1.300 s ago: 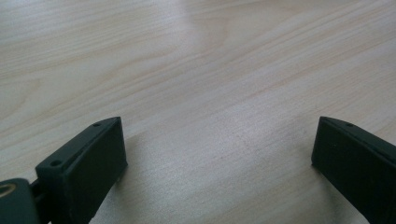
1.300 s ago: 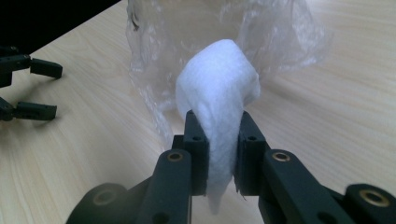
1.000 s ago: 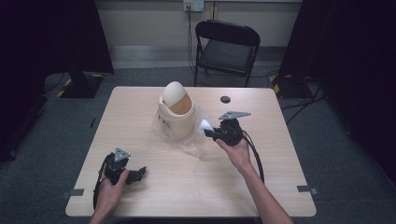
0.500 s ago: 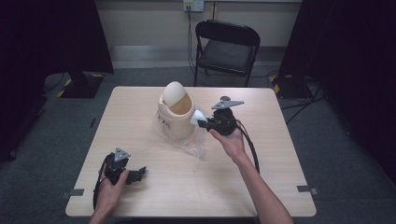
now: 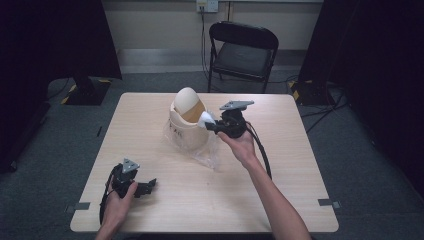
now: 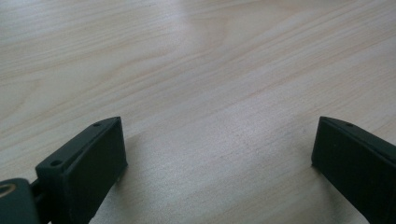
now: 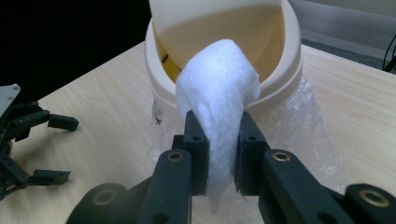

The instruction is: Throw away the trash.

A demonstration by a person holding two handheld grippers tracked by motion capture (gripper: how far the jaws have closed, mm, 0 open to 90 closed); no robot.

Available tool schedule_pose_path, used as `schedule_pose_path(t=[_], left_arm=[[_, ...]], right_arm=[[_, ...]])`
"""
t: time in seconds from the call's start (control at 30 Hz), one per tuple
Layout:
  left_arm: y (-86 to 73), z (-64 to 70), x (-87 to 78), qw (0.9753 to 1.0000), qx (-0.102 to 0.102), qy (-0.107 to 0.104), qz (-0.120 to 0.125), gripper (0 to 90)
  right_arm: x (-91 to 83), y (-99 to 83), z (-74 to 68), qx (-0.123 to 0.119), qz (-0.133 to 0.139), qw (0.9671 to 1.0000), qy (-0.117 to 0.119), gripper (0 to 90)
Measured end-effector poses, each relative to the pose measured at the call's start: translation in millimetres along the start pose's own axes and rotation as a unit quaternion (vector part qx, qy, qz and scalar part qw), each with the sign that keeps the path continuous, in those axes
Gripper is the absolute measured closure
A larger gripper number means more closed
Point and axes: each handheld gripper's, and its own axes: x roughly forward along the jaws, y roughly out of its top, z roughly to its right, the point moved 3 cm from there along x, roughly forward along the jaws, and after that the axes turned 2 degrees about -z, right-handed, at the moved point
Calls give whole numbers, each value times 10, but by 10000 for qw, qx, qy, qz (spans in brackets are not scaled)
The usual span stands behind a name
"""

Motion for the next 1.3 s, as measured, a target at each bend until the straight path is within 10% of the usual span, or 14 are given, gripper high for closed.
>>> schedule_pose_path(t=[1.3], left_arm=[[-2,-5,-4,10000,36,-23,-13,24]], right_arm=[[610,361,46,-84,-479,9988,-42,786]])
